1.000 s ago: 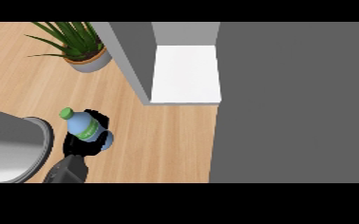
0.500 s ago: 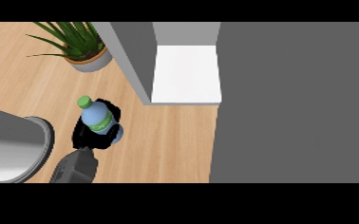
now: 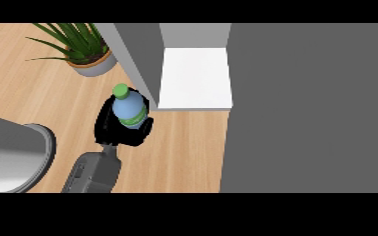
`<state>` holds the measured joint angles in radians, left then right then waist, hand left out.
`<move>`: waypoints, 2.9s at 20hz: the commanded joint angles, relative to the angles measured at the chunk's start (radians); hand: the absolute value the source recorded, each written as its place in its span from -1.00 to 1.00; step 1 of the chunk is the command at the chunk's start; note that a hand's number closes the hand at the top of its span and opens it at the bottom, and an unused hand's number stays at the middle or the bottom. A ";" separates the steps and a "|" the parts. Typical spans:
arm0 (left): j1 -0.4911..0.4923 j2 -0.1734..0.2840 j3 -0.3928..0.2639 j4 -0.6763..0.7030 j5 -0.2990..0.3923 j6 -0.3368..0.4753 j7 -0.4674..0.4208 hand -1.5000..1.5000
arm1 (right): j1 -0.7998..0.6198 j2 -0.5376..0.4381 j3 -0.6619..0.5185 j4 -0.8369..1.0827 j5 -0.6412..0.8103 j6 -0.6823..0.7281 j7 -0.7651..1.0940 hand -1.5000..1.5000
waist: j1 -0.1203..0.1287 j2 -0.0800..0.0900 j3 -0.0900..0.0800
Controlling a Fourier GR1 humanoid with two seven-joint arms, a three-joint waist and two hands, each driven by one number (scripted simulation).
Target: Pick up the bottled water, place it into the cabinet and close the cabinet
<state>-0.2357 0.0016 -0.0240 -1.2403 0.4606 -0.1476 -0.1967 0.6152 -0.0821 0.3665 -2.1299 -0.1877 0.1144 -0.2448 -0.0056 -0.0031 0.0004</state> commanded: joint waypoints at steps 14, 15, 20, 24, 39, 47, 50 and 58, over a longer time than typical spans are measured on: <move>-0.379 0.000 -0.219 0.087 -0.099 0.453 0.053 1.00 | -0.062 -0.016 -0.022 -0.005 -0.044 -0.018 0.049 -1.00 | -0.022 0.006 0.000; -0.398 0.000 -0.222 0.121 -0.115 0.500 0.011 1.00 | -0.034 -0.002 0.020 0.015 0.001 -0.020 -0.001 -1.00 | -0.036 0.007 0.000; -0.462 0.017 -0.211 0.164 -0.157 0.525 0.066 1.00 | -0.087 -0.014 -0.028 0.035 -0.042 -0.008 0.025 -1.00 | -0.042 0.013 0.000; -0.508 0.011 -0.204 0.204 -0.177 0.608 0.091 1.00 | -0.036 -0.018 0.022 -0.027 -0.030 -0.014 0.042 -1.00 | -0.053 0.012 -0.001; -0.511 0.070 -0.283 0.311 -0.310 0.787 0.109 1.00 | -0.093 -0.032 -0.009 0.065 -0.060 0.033 0.012 -1.00 | -0.081 0.025 0.000; -0.530 0.130 -0.322 0.386 -0.390 0.888 0.135 1.00 | -0.104 -0.032 0.001 0.039 -0.052 0.023 0.031 -1.00 | -0.093 0.028 -0.001; -0.543 0.165 -0.333 0.402 -0.417 0.923 0.155 1.00 | -0.106 -0.030 0.012 0.070 -0.042 0.032 0.017 -1.00 | -0.089 0.028 0.000; -0.687 0.125 -0.255 0.685 -0.388 0.866 0.049 -1.00 | -0.102 -0.039 0.007 0.023 -0.049 0.031 0.023 -1.00 | -0.092 0.036 -0.003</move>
<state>-0.8267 0.1158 -0.3419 -0.7128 0.0562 0.7719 -0.0894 0.5199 -0.1085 0.3790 -2.0782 -0.2342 0.1400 -0.2313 -0.0967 0.0231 0.0007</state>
